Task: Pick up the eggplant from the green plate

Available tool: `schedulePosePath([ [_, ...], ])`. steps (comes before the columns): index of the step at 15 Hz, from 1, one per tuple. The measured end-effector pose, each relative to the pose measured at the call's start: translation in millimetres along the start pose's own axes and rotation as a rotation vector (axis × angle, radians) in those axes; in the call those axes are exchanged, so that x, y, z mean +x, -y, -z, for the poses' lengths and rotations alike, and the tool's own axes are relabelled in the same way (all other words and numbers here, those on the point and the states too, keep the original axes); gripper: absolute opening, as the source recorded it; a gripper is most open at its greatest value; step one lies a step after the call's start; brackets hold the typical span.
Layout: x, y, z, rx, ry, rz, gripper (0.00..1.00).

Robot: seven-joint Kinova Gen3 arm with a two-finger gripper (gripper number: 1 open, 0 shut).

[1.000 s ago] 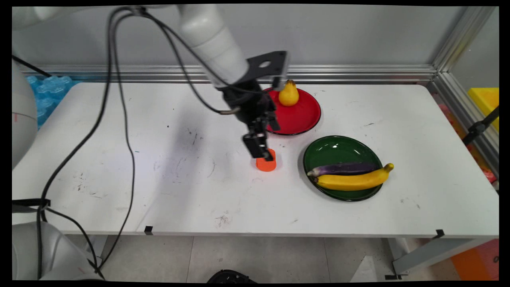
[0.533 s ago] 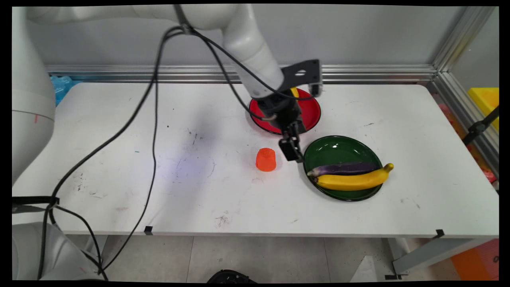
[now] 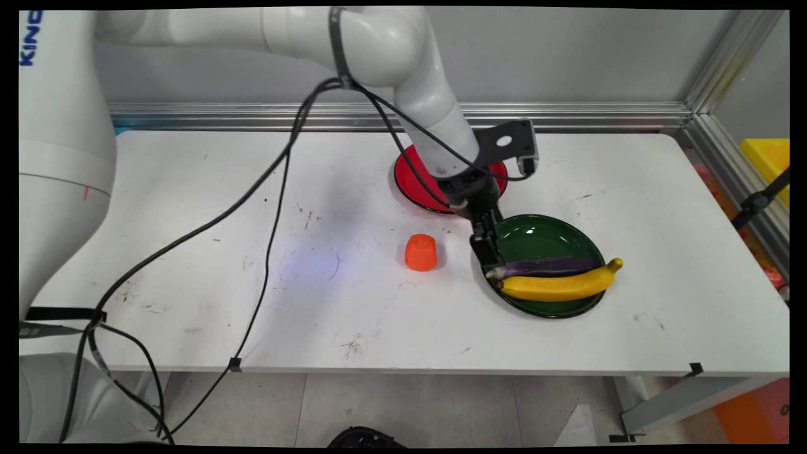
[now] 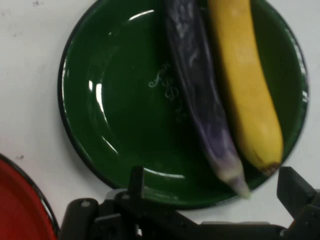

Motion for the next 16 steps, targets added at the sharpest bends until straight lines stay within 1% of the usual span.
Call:
schedulePosePath([
  [6, 7.2, 7.6, -34.2, 0.008, 0.001, 0.027, 1.0],
  [15, 14.0, 12.3, -62.7, 0.006, -0.004, 0.049, 1.0],
  [16, 14.8, 12.3, -64.5, 0.005, -0.006, 0.05, 0.0],
])
